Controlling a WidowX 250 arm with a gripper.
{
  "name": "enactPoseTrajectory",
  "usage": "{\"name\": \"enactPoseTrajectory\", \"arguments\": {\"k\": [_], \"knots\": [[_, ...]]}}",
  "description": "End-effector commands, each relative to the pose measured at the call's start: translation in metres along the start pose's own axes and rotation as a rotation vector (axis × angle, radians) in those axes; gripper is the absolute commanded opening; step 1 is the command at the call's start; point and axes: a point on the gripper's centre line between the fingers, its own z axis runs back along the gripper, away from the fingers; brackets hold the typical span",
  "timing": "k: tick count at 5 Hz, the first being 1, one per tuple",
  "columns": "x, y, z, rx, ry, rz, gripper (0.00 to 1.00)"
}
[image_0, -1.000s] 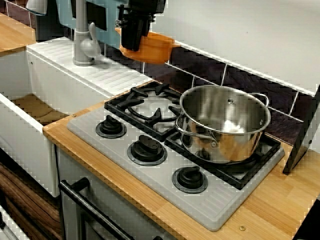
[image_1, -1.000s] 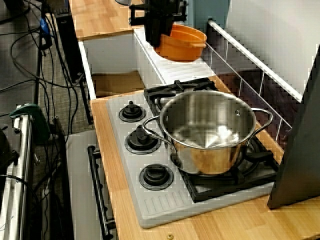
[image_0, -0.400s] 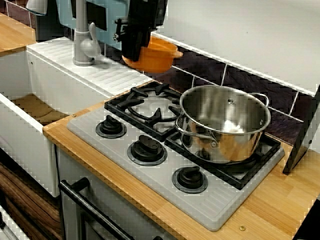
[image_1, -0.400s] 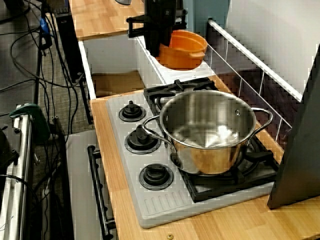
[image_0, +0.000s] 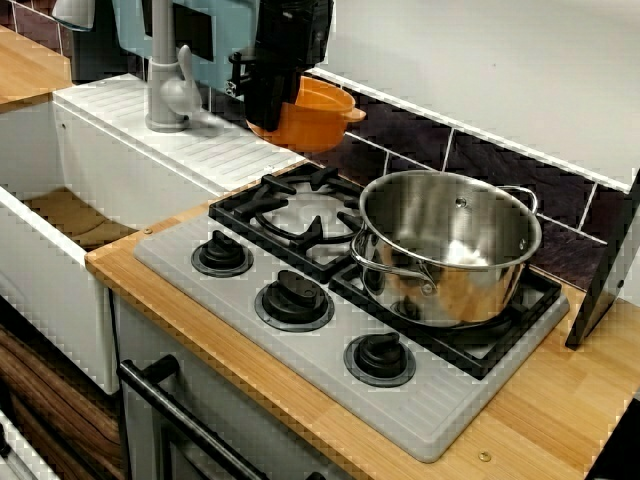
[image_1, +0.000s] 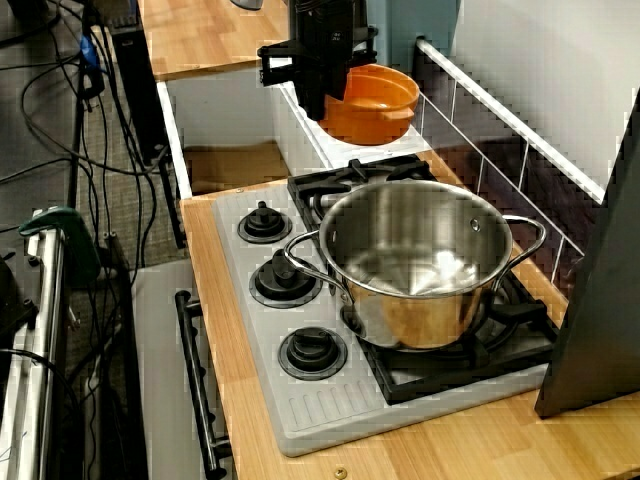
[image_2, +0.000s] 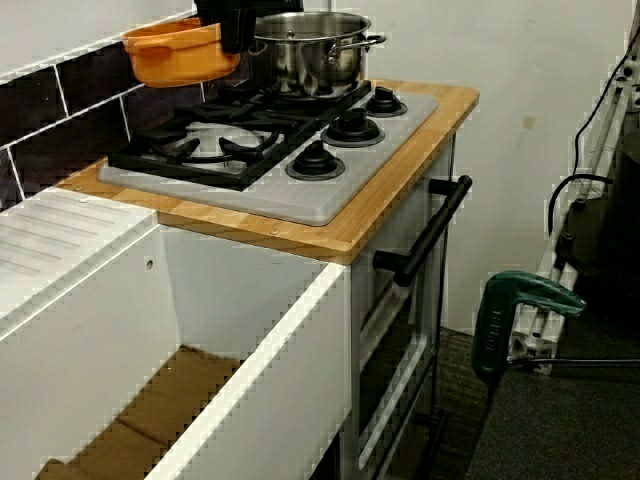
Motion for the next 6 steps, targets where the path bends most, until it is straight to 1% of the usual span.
{"name": "enactPoseTrajectory", "arguments": {"k": [1,2,3,4,5,6], "knots": [[0.002,-0.004,0.004,0.052,0.025,0.016,0.0],[0.003,-0.002,0.002,0.035,0.023,0.008,0.0],[0.005,-0.001,0.0,0.026,0.031,0.005,0.0],[0.013,-0.003,-0.002,0.009,0.048,-0.015,0.0],[0.026,0.0,-0.008,-0.024,0.088,-0.032,0.0],[0.031,0.001,-0.011,-0.052,0.107,-0.018,0.0]]}}
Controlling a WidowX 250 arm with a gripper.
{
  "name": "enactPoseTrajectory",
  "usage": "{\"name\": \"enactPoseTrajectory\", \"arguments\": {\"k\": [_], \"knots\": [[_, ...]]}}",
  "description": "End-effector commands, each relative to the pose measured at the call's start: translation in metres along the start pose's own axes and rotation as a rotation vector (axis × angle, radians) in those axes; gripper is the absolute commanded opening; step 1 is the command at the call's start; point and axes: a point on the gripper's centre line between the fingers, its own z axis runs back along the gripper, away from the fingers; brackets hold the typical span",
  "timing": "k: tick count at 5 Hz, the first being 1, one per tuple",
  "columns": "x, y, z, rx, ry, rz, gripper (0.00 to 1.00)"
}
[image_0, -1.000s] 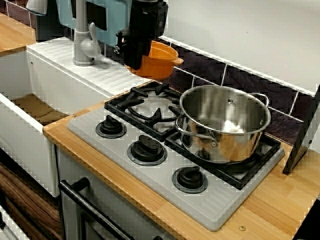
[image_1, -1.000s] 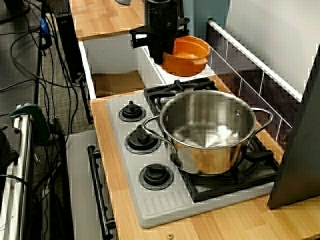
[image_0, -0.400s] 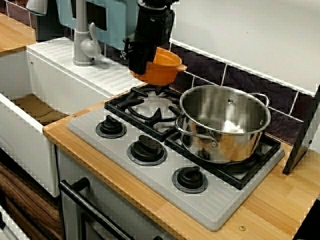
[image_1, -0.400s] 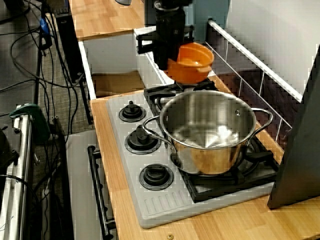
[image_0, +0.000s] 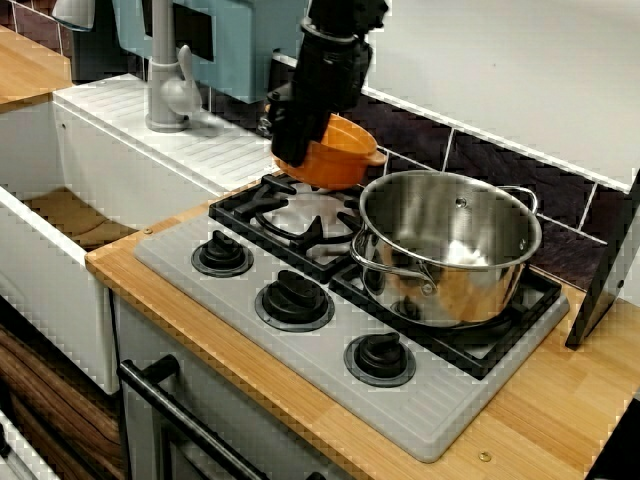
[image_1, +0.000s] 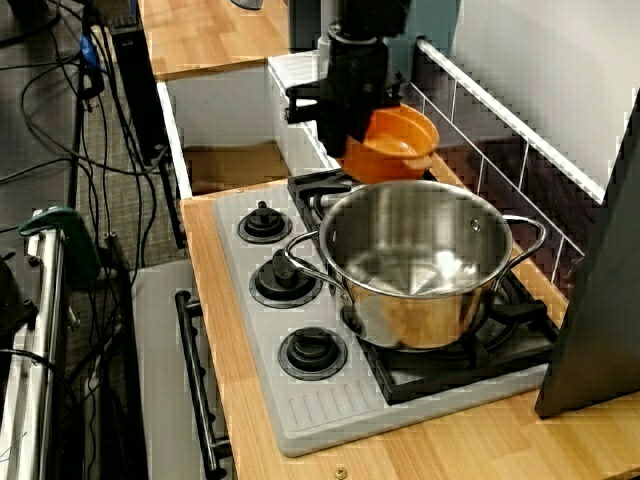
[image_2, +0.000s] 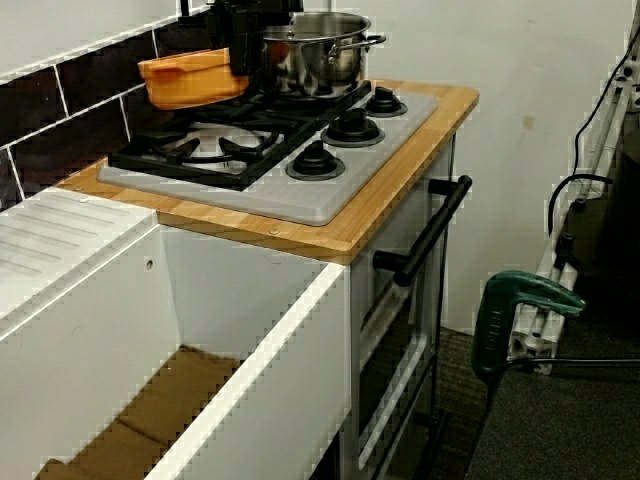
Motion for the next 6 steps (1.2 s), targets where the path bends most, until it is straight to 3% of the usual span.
{"name": "enactPoseTrajectory", "arguments": {"k": [1,3,4,5,6], "knots": [[0.002,-0.006,0.011,0.009,0.022,0.02,0.0],[-0.002,-0.007,0.012,-0.005,0.015,0.033,0.0],[-0.003,-0.009,0.012,-0.01,0.019,0.046,0.91],[-0.008,-0.011,0.014,-0.007,0.011,0.063,1.0],[-0.014,-0.013,0.016,-0.011,-0.009,0.066,1.0]]}}
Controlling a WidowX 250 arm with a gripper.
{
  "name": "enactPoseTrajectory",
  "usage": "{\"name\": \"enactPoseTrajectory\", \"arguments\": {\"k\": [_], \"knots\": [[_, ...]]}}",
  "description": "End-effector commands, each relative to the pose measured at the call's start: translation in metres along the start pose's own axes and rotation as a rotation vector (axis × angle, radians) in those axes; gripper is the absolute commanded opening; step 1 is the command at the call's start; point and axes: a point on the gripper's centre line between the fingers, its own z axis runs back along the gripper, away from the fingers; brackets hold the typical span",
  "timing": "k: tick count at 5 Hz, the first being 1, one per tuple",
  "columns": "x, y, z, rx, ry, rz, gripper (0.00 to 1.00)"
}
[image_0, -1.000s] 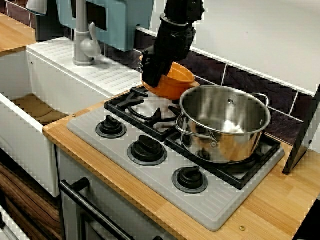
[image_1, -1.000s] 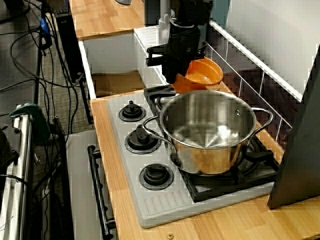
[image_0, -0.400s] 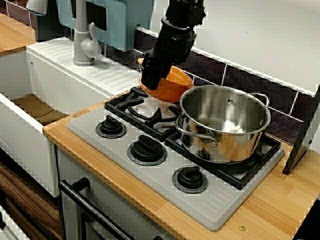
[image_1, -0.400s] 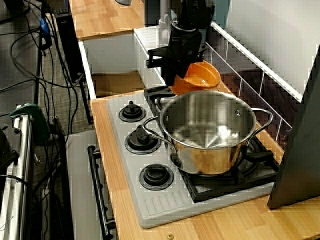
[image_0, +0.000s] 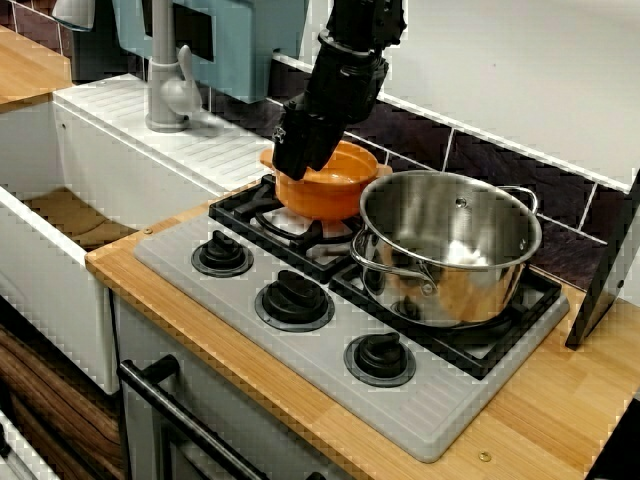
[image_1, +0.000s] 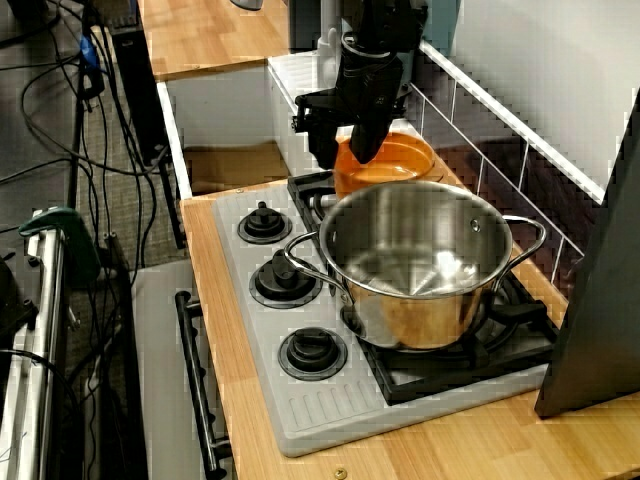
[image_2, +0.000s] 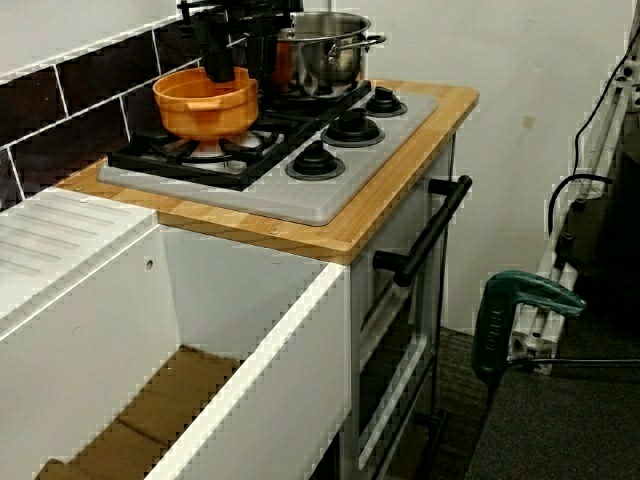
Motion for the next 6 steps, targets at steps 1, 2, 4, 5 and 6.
{"name": "enactPoseTrajectory", "arguments": {"k": [1,2,4,5,6], "knots": [[-0.023,-0.012,0.021,0.045,-0.055,0.041,1.0],[-0.026,-0.009,0.021,0.029,-0.088,0.111,1.0],[-0.028,-0.013,0.021,0.018,-0.104,0.156,1.0],[-0.024,-0.013,0.024,-0.034,-0.131,0.307,1.0],[-0.018,-0.004,0.039,-0.11,-0.13,0.354,1.0]]}}
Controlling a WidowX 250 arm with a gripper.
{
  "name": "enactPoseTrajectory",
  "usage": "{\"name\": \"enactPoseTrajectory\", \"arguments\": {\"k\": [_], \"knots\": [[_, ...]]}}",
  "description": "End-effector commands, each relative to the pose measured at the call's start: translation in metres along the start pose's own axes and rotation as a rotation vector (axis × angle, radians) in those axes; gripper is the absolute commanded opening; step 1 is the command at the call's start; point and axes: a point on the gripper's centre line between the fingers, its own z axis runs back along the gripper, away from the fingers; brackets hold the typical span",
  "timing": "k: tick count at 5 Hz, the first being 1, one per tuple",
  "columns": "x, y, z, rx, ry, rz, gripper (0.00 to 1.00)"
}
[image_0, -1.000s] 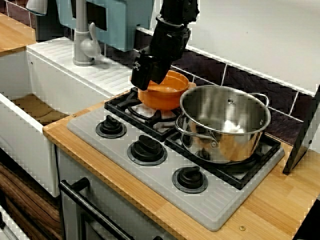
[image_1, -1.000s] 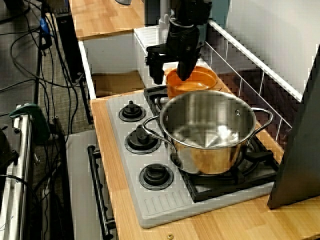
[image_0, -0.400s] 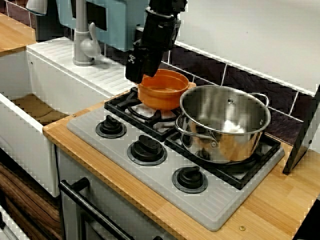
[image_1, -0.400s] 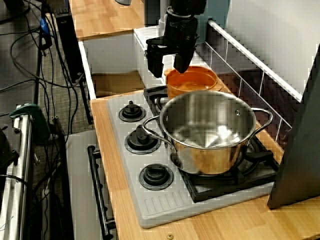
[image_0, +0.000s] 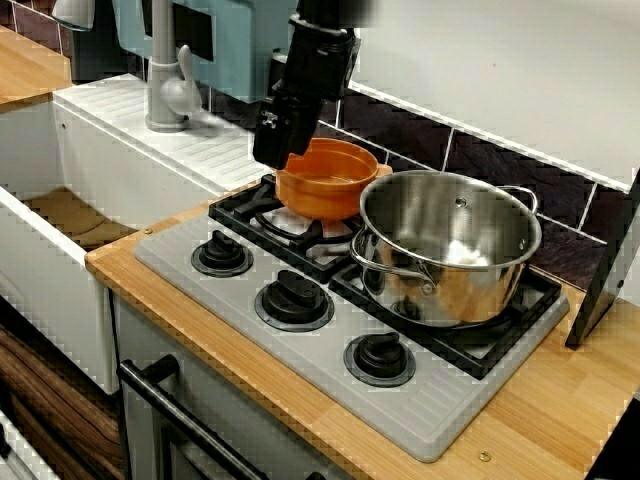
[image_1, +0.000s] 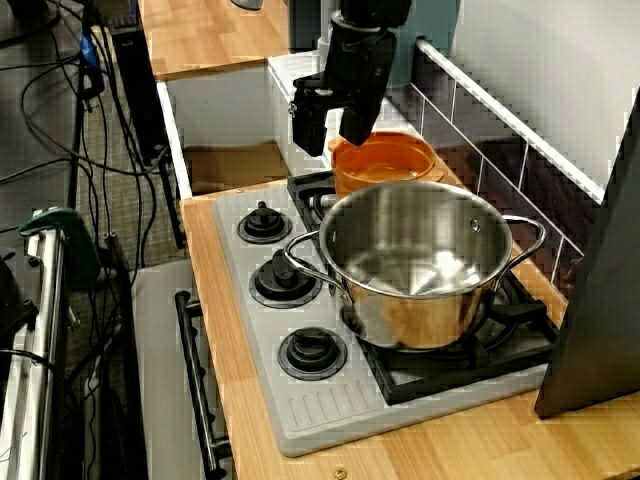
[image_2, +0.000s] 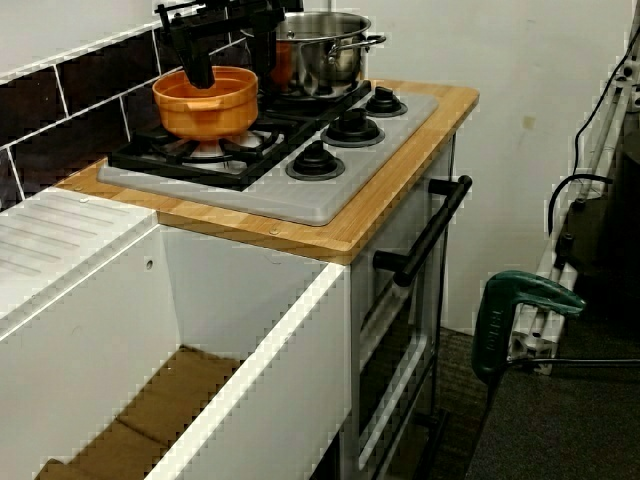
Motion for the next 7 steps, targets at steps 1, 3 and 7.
{"name": "enactPoseTrajectory", "arguments": {"k": [1,3,7], "knots": [[0.001,-0.003,0.04,-0.029,-0.027,0.113,1.0],[-0.005,0.01,0.034,0.0,-0.065,0.294,1.0],[-0.024,0.0,0.042,-0.009,-0.205,0.673,1.0]]}}
